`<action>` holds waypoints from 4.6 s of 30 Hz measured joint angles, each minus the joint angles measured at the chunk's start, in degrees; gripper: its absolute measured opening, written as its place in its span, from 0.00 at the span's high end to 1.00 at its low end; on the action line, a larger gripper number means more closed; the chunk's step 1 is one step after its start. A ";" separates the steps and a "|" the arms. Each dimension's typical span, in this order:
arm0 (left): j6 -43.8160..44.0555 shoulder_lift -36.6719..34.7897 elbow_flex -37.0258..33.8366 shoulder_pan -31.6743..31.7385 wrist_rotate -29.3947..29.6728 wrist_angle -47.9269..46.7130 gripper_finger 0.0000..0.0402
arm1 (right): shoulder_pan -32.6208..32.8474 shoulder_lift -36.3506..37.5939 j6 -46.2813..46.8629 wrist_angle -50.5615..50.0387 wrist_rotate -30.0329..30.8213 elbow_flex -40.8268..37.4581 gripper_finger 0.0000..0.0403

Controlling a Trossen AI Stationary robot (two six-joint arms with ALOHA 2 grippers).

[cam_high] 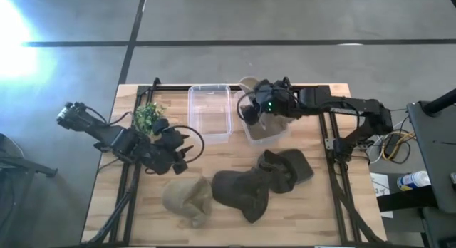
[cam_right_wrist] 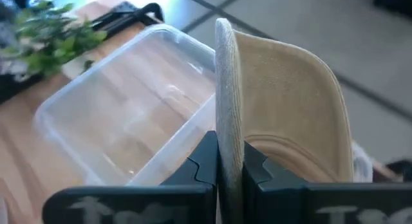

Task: Pick & Place hat
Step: Put the right brown cap into the right transparent bin, then put the brown cap into the right transparent bin

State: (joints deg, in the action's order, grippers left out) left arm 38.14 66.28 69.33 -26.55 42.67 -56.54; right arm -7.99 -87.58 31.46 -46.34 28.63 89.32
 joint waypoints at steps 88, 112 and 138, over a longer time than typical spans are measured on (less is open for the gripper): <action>-2.66 -0.61 -6.93 18.10 -22.51 28.07 0.56 | 13.33 -8.35 -74.63 -22.99 -4.70 -10.82 0.69; 15.98 -0.70 -19.67 7.82 -44.00 13.00 0.56 | 13.96 4.66 -22.36 -2.39 -20.39 -10.88 0.56; 79.37 -6.34 -36.83 -22.86 -35.47 18.83 0.56 | 19.79 -3.44 -5.56 5.88 -32.22 -10.90 0.56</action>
State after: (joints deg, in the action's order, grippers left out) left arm 117.51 59.94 32.50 -49.41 7.20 -37.71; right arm 11.80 -91.02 25.90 -40.46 -3.60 78.41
